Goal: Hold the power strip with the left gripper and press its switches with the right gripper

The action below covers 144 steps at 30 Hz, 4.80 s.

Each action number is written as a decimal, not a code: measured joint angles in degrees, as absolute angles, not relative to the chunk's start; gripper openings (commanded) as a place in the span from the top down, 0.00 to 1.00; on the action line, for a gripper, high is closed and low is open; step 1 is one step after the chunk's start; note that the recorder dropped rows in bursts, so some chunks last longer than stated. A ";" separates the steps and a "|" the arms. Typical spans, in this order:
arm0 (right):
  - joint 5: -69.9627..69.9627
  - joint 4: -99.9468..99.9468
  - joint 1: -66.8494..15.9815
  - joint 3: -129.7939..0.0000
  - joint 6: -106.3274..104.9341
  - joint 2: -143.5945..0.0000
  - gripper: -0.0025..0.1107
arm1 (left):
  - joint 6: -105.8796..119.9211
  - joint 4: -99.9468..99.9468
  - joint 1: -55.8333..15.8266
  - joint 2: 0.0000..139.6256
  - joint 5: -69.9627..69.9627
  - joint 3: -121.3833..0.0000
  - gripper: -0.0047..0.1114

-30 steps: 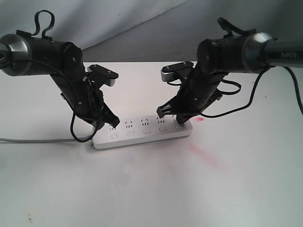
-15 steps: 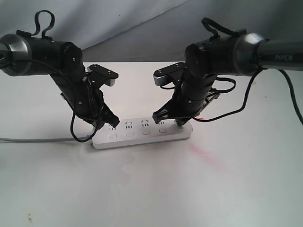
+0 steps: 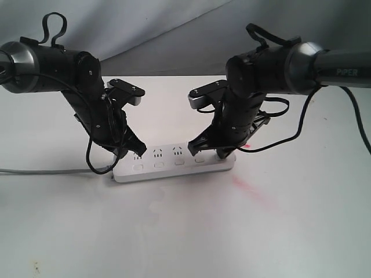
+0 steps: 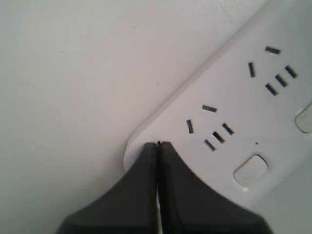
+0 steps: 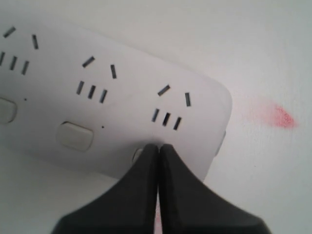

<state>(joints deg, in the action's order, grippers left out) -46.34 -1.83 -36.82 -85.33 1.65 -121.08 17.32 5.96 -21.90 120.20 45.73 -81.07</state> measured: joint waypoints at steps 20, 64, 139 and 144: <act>-40.09 -0.63 -36.82 -82.48 1.88 -120.27 0.98 | 17.32 5.85 -21.90 120.20 45.73 -81.07 0.96; -32.53 0.45 -42.79 -78.79 0.65 -117.77 0.98 | 17.32 5.85 -21.90 120.20 45.84 -81.10 0.96; -25.71 -2.50 -45.97 -78.14 9.38 -119.41 0.98 | 17.32 5.85 -21.90 120.20 45.39 -81.10 0.96; -25.38 -2.50 -46.22 -78.14 9.20 -119.41 0.98 | 17.32 5.74 -21.90 120.20 45.39 -81.10 0.96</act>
